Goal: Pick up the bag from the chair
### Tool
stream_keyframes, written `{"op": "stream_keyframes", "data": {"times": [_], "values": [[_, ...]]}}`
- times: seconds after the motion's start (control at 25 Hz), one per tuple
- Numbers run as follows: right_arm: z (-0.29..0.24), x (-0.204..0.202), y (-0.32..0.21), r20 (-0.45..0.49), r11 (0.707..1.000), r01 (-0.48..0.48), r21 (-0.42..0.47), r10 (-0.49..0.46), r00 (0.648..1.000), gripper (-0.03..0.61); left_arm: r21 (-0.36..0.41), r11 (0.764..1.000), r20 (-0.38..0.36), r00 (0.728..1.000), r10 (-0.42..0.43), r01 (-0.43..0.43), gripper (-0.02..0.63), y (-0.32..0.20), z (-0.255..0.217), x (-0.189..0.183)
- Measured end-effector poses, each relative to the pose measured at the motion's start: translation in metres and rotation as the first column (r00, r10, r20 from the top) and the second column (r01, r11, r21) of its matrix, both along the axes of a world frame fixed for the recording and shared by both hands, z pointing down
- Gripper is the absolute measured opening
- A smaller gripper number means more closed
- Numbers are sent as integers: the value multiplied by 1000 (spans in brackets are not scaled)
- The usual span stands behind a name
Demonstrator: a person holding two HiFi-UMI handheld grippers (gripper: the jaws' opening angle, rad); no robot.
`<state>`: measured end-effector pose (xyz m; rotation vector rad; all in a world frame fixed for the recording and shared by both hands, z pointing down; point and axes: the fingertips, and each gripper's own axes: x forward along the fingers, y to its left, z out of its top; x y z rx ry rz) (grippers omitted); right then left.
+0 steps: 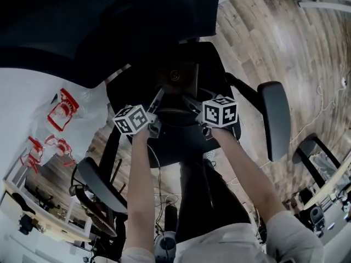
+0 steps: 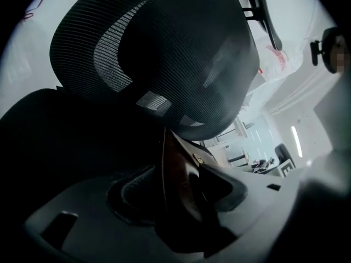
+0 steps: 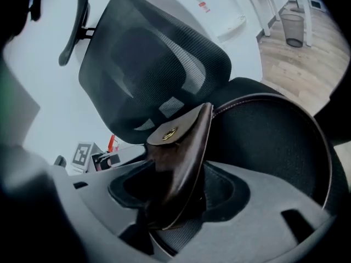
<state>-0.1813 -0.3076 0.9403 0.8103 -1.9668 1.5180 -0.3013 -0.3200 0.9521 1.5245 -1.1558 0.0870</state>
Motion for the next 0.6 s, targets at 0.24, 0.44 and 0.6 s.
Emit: {"op": "stream_keyframes", "data": {"times": [0.24, 0.44, 0.6], "values": [[-10, -5, 3, -39, 993, 86, 76, -83, 996, 208, 42, 999, 24, 1000, -4, 3, 222, 3, -11, 3], [-22, -4, 7, -73, 974, 129, 186, -117, 990, 149, 87, 995, 54, 998, 33, -38, 175, 12, -27, 14], [-35, 0, 11, -103, 944, 162, 286, -138, 985, 118, 144, 989, 104, 994, 25, -40, 155, 24, -44, 23]]}}
